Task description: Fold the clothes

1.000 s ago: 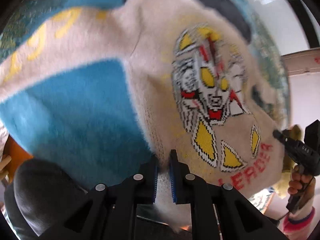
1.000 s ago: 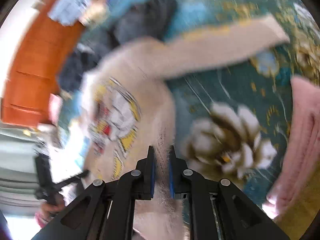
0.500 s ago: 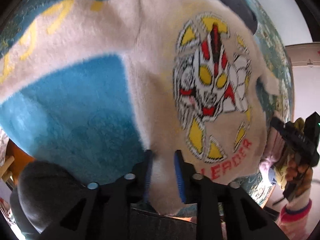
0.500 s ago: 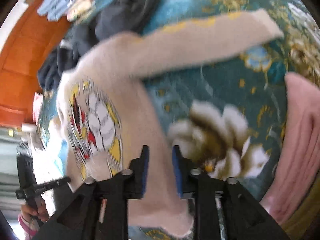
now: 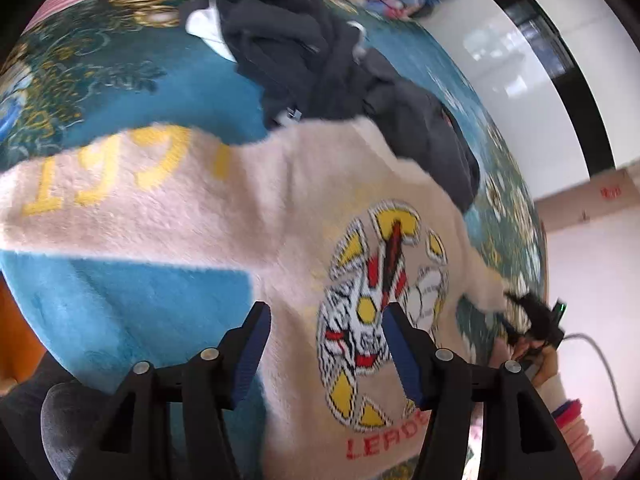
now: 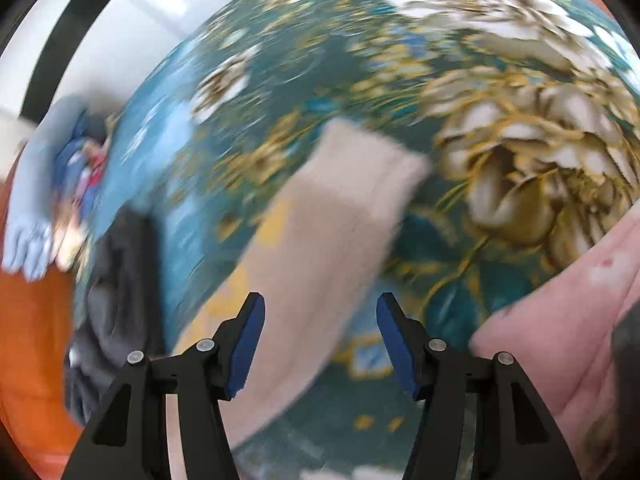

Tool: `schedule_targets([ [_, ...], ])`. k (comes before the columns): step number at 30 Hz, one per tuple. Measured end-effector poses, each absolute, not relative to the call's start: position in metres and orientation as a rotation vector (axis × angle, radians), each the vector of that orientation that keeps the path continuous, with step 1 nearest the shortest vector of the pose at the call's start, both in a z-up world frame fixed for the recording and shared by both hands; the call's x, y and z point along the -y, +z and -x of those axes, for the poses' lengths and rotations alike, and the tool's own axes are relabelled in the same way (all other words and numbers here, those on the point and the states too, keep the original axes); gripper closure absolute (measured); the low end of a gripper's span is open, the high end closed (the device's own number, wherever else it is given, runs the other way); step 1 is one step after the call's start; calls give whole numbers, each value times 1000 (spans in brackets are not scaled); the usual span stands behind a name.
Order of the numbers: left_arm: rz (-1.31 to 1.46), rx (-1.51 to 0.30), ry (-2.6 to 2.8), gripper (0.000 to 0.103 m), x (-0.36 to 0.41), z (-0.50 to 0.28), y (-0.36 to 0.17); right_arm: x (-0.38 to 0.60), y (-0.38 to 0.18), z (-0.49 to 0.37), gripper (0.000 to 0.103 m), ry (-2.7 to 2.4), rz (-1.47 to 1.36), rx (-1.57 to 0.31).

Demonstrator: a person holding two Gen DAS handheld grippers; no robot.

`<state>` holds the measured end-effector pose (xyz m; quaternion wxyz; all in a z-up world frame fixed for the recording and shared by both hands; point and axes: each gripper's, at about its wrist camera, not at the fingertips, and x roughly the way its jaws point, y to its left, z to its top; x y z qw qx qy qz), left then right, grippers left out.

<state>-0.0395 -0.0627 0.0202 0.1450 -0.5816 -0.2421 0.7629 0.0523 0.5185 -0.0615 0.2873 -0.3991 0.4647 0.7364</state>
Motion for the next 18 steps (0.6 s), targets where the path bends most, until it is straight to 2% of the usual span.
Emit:
schedule_targets([
  [4,1688,822,2189,41,73,45,11,-555,-75,-57,44,1862,973,-1266],
  [7,1685,851,2194,41,75,48,9,-555,-74,-58,46,1870,937,-1321],
  [9,1677,840,2210,41,74,49,8,-555,-74,-58,75,1875,913,-1357],
  [11,1677,825,2231,41,76,47,11,-555,-73,-59,89,1880,888,-1394],
  [15,1695,876,2274,41,90,41,5,-547,-44,-49,93,1996,864,-1353],
  [18,1715,973,2291,41,109,36,-2,-526,1,-34,93,2188,859,-1230],
])
